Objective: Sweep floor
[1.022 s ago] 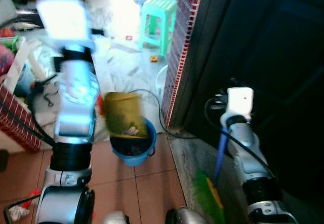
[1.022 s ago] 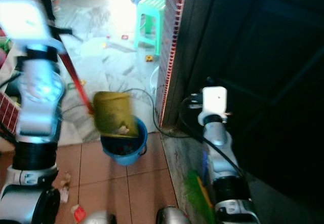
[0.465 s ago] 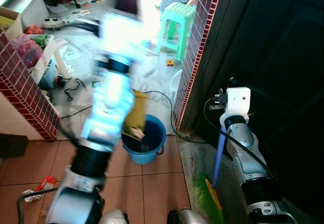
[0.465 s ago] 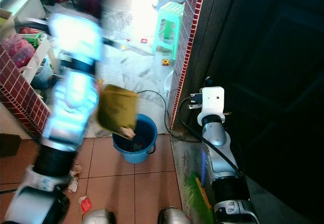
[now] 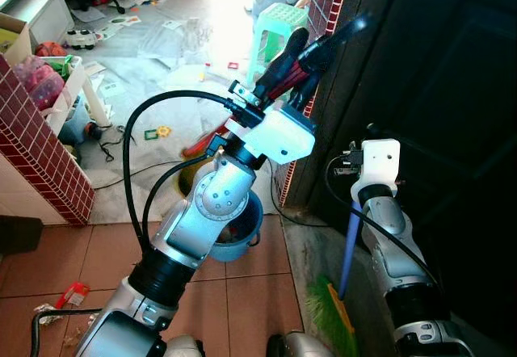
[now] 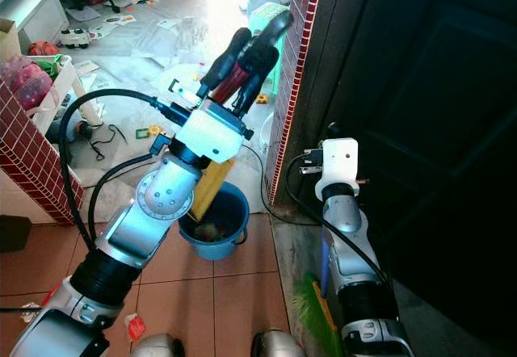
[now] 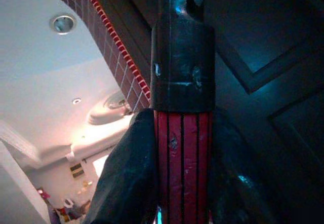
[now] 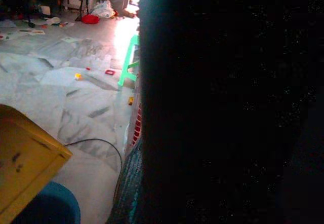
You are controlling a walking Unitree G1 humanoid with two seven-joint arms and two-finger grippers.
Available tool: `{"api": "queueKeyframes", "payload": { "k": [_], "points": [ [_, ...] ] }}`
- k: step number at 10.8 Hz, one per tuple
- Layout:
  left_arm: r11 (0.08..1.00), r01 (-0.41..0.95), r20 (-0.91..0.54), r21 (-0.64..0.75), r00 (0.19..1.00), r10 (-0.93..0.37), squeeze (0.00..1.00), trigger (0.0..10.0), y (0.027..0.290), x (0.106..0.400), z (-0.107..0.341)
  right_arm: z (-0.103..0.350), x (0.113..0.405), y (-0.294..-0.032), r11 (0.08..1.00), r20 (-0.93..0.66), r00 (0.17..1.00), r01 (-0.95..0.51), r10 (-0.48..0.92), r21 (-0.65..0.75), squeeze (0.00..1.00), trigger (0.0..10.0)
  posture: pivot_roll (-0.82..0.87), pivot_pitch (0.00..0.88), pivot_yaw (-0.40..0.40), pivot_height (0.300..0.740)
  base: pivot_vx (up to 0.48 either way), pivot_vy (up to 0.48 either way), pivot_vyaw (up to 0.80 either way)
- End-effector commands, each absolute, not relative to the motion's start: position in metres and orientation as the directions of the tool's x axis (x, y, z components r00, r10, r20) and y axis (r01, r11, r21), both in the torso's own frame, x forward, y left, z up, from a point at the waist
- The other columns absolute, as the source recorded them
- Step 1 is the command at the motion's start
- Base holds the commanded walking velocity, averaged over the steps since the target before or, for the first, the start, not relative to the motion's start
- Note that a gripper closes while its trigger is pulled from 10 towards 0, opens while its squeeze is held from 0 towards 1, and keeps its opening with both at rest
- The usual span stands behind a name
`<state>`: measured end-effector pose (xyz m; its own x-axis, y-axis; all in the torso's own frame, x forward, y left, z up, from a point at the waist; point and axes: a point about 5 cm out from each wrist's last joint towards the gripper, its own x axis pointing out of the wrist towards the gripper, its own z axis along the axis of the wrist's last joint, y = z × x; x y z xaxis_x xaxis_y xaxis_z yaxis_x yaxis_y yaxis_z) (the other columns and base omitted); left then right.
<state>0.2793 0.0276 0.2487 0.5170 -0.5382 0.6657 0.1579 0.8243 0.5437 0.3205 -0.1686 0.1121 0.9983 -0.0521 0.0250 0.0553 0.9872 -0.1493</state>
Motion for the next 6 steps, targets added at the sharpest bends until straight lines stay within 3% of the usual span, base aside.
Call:
{"api": "queueKeyframes", "payload": {
  "k": [1,4,6],
  "points": [
    [0.838,0.118,0.729,0.532,0.439,-0.525,0.0,10.0,0.025,0.275,0.273,0.119,0.321,-0.171,0.987,0.053,0.997,0.064,-0.057,-0.145,0.0,10.0,-0.03,0.052,-0.031,0.74,0.0,0.0,0.0],
    [0.96,0.003,0.812,0.281,0.532,-0.239,0.0,10.0,0.064,0.295,0.315,0.12,0.324,-0.166,0.989,0.053,0.998,0.05,-0.043,-0.139,0.0,10.0,0.0,0.051,-0.042,0.74,0.0,0.0,0.0],
    [0.95,-0.265,0.869,0.166,0.495,-0.014,0.0,10.0,0.11,0.299,0.355,0.118,0.327,-0.16,0.991,0.046,0.999,0.034,-0.028,-0.127,0.0,10.0,0.04,0.056,-0.057,0.74,0.0,0.0,0.0]
  ]
}}
